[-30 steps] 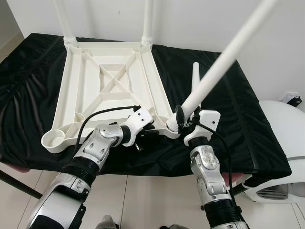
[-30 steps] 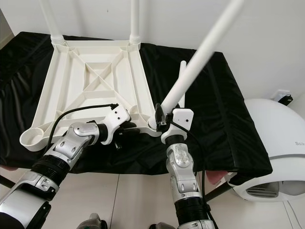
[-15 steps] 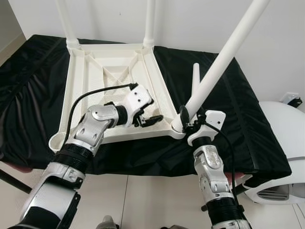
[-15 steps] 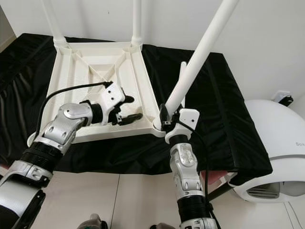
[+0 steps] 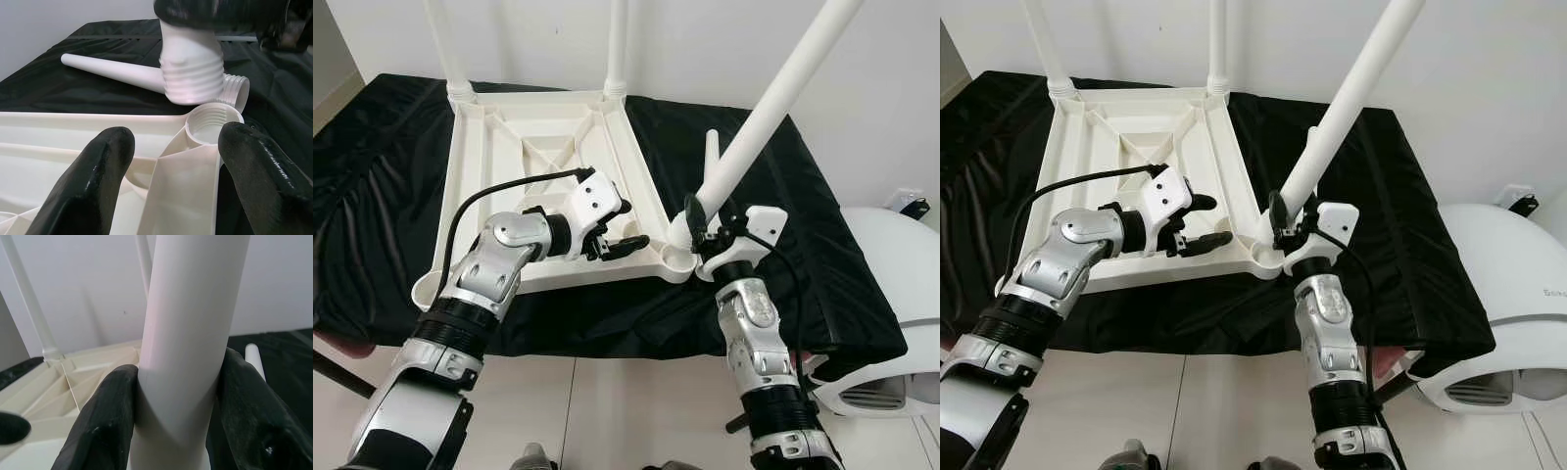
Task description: Building children table
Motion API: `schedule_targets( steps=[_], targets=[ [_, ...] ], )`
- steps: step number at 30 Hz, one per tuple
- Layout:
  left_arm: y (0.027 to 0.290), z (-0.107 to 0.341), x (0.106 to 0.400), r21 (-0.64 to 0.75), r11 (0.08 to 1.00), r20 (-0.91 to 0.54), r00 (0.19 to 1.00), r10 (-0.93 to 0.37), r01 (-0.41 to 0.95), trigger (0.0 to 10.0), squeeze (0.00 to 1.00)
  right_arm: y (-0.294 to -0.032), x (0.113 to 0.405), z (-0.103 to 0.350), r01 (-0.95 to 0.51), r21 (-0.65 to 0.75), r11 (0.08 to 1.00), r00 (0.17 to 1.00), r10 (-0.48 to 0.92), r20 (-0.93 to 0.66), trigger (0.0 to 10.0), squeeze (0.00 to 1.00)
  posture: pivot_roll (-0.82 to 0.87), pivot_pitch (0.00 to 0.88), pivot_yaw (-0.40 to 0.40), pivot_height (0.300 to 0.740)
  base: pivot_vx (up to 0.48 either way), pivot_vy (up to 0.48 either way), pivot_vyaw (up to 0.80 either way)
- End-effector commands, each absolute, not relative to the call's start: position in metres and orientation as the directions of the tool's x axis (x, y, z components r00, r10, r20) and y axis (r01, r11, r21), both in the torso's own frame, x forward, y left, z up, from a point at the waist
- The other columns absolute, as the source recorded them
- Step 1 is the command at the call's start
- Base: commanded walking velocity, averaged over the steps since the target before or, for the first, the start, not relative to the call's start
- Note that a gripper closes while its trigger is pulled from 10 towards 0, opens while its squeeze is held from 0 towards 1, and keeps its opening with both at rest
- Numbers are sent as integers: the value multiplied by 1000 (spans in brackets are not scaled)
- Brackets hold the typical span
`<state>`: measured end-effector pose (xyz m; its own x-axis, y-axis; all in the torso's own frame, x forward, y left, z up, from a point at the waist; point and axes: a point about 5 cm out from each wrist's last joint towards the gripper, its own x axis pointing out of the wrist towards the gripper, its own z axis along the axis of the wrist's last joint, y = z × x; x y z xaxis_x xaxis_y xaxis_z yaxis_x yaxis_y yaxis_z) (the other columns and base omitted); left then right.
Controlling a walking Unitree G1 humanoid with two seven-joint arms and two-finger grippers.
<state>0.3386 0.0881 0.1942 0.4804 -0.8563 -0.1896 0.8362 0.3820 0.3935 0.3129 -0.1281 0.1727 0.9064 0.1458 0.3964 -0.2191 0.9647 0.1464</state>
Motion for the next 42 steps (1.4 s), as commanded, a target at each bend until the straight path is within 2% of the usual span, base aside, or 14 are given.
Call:
schedule_targets(
  steps=[1, 6, 7, 11, 14, 15, 16, 20, 22, 25, 27, 32, 37, 42],
  targets=[
    [93, 191, 342, 383, 465, -169, 555, -815, 799, 10000, 0, -128, 313, 183, -234, 139, 962, 884, 151, 442, 10000, 0, 27, 19, -41, 740, 0, 0, 0],
    [101, 186, 343, 334, 578, -120, 642, -757, 745, 10000, 0, -137, 319, 179, -214, 129, 968, 895, 142, 422, 10000, 0, 32, 23, -42, 740, 0, 0, 0],
    [101, 186, 343, 334, 578, -120, 642, -757, 745, 10000, 0, -137, 319, 179, -214, 129, 968, 895, 142, 422, 10000, 0, 32, 23, -42, 740, 0, 0, 0],
    [112, 190, 346, 274, 702, -50, 738, -672, 658, 10000, 0, -142, 322, 178, -213, 100, 972, 896, 154, 416, 10000, 0, 38, 22, -42, 740, 0, 0, 0],
    [116, 192, 347, 253, 737, -32, 766, -641, 627, 10000, 0, -143, 323, 178, -221, 98, 970, 895, 162, 414, 10000, 0, 38, 22, -42, 740, 0, 0, 0],
    [131, 200, 349, 210, 823, 37, 837, -546, 527, 10000, 0, -142, 324, 180, -238, 93, 967, 891, 179, 418, 10000, 0, 42, 20, -42, 740, 0, 0, 0],
    [138, 202, 349, 189, 852, 63, 859, -507, 489, 10000, 0, -141, 324, 180, -243, 89, 966, 888, 185, 420, 10000, 0, 42, 20, -42, 740, 0, 0, 0],
    [146, 206, 349, 166, 882, 97, 883, -459, 441, 10000, 0, -140, 324, 181, -251, 85, 964, 886, 193, 422, 10000, 0, 47, 17, -44, 740, 0, 0, 0],
    [159, 212, 342, 124, 931, 159, 919, -360, 343, 10000, 0, -136, 322, 182, -277, 80, 958, 879, 219, 424, 10000, 0, 57, 7, -50, 740, 0, 0, 0],
    [164, 210, 337, 99, 951, 171, 936, -308, 294, 10000, 0, -133, 320, 181, -292, 71, 954, 875, 236, 422, 10000, 0, 59, 7, -52, 740, 0, 0, 0],
    [169, 207, 330, 59, 975, 200, 955, -221, 213, 10000, 0, -129, 317, 179, -316, 70, 946, 871, 260, 416, 10000, 0, 57, 5, -52, 740, 0, 0, 0],
    [167, 198, 315, 29, 991, 258, 957, -135, 132, 10000, 0, -124, 312, 175, -329, 42, 943, 867, 284, 409, 10000, 0, 50, 0, -58, 740, 0, 0, 0],
    [164, 191, 306, -32, 993, 276, 956, -97, 110, 10000, 0, -122, 309, 174, -325, 38, 945, 866, 282, 413, 10000, 0, 48, 0, -57, 740, 0, 0, 0],
    [165, 188, 302, 6, 995, 276, 956, -96, 98, 10000, 0, -121, 308, 172, -323, 42, 945, 869, 279, 408, 10000, 0, 45, 0, -55, 740, 0, 0, 0]
  ],
)
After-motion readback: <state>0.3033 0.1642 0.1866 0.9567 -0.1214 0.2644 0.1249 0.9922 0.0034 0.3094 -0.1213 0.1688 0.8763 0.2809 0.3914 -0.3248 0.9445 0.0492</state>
